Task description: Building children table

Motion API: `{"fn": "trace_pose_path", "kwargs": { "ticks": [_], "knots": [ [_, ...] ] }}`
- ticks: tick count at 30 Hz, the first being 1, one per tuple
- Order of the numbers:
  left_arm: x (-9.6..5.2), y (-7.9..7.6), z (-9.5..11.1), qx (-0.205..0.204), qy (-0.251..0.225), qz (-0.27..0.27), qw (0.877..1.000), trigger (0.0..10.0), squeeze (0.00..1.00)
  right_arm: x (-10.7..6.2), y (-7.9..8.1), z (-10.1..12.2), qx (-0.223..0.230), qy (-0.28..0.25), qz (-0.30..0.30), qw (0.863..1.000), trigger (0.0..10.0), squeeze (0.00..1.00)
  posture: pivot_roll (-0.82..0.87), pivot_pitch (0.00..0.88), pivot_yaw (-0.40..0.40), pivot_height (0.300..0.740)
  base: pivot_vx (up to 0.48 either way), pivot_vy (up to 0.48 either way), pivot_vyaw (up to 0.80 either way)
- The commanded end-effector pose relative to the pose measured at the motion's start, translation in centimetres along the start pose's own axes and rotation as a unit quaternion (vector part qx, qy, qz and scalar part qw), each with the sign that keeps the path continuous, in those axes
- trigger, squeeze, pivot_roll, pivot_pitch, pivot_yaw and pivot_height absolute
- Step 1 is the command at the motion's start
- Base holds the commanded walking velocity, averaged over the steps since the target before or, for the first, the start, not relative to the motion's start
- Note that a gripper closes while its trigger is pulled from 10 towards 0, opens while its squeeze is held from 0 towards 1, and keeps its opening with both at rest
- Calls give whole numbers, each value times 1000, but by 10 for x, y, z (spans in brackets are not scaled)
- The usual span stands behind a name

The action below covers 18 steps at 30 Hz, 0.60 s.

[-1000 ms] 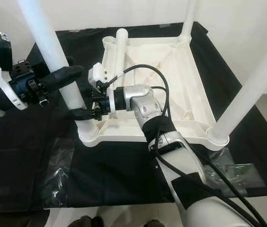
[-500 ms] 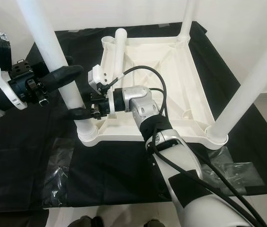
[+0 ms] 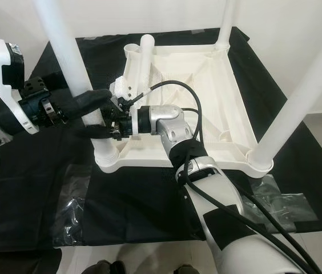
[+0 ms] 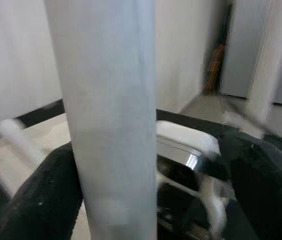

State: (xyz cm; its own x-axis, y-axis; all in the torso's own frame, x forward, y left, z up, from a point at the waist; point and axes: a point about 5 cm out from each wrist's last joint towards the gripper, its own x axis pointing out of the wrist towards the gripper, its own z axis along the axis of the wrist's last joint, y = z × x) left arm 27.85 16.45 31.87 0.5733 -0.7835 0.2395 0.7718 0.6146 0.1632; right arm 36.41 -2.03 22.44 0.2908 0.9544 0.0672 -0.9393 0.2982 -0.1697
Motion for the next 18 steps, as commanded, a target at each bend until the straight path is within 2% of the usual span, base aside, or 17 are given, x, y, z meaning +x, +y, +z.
{"fn": "trace_pose_path", "kwargs": {
  "ticks": [1, 3, 4, 5, 6, 7, 10, 14, 18],
  "knots": [
    [3, -11, 4, 8, 1, -34, 999, 10000, 1000, -18, 18, -50, 62, 75, -282, 954, 0, 0, 57, 179, 40, 740, 0, 0, 0],
    [3, -11, 4, 8, 1, -34, 999, 10000, 1000, -18, 18, -50, 62, 75, -282, 954, 0, 0, 57, 179, 40, 740, 0, 0, 0],
    [1, -10, 4, 8, 4, -31, 999, 10000, 1000, -13, 42, -59, 70, 73, -283, 954, 0, 0, 49, 179, 59, 740, 0, 0, 0],
    [0, -10, 3, 8, 6, -31, 999, 10000, 1000, -5, 57, -61, 65, 63, -259, 962, 0, 0, 46, 175, 65, 740, 0, 0, 0],
    [0, -10, 3, 8, 6, -31, 999, 10000, 1000, -5, 57, -61, 65, 63, -259, 962, 0, 0, 46, 175, 65, 740, 0, 0, 0],
    [-2, -10, 1, 7, 11, -32, 999, 10000, 1000, 2, 63, -60, 58, 52, -244, 967, 0, 0, 50, 175, 61, 740, 0, 0, 0],
    [-2, -10, 0, 7, 15, -33, 999, 10000, 1000, 7, 65, -59, 54, 45, -237, 969, 0, 0, 48, 170, 61, 740, 0, 0, 0],
    [1, -8, 0, 11, 12, -30, 999, 10000, 1000, 11, 55, -58, 45, 44, -236, 970, 0, 0, 39, 150, 56, 740, 0, 0, 0],
    [3, -7, 0, 9, 9, -30, 999, 10000, 1000, 11, 53, -57, 41, 44, -233, 971, 0, 0, 36, 145, 56, 740, 0, 0, 0]
  ]
}}
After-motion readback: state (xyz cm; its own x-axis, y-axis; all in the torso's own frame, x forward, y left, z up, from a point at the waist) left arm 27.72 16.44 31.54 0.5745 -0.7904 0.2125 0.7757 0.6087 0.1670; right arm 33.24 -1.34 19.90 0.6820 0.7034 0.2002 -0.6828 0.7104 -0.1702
